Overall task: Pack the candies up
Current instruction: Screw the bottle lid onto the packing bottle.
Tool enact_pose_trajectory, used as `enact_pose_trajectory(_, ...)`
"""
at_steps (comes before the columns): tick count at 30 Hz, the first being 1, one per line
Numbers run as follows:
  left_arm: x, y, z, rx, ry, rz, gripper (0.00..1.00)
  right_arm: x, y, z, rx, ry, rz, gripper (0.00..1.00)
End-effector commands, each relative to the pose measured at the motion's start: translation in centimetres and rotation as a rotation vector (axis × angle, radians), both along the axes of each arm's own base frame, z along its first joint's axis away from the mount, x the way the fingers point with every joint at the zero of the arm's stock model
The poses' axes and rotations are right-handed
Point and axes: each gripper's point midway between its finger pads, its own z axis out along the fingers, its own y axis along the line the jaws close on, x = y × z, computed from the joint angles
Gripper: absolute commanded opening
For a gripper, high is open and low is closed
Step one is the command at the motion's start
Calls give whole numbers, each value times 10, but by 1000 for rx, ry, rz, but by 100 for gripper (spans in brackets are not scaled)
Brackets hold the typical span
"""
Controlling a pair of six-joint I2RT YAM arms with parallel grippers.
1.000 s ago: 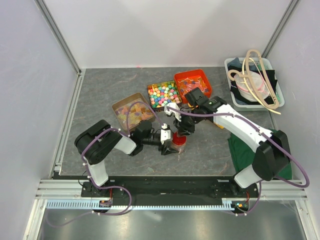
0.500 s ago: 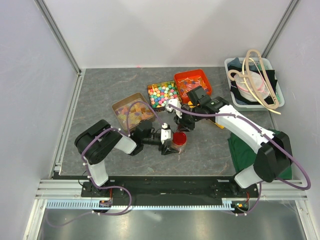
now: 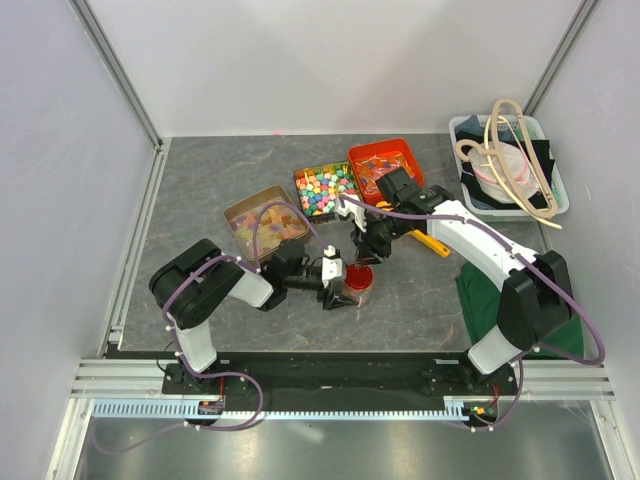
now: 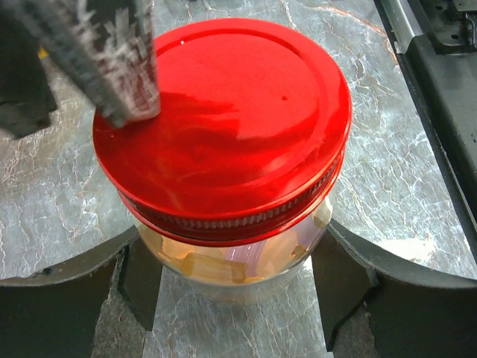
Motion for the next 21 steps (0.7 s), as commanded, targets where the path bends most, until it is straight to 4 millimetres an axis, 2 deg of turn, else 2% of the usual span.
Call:
enact_pose_trajectory(1, 0, -3, -2, 5, -17, -16, 47, -10, -8, -2, -10, 66, 28, 39)
enact_pose_trajectory(3, 0, -3, -2, 6, -16, -16, 46, -11, -9, -6, -14, 96, 26, 38)
enact_pose_trajectory(9, 2, -3, -2, 7, -20, -8, 45, -18, -17, -14, -24, 165, 17, 20)
enact_pose_trajectory(16, 9, -3, -2, 13, -19, 28, 40, -29, -28, -16, -33, 179, -4, 13)
enact_pose_trajectory(20, 14, -4, -3, 21, -15, 48, 25, -35, -31, -18, -37, 192, -7, 12)
enact_pose_trajectory(21, 15, -4, -5, 29, -9, 54, 14, -37, -31, -18, -39, 197, -7, 12)
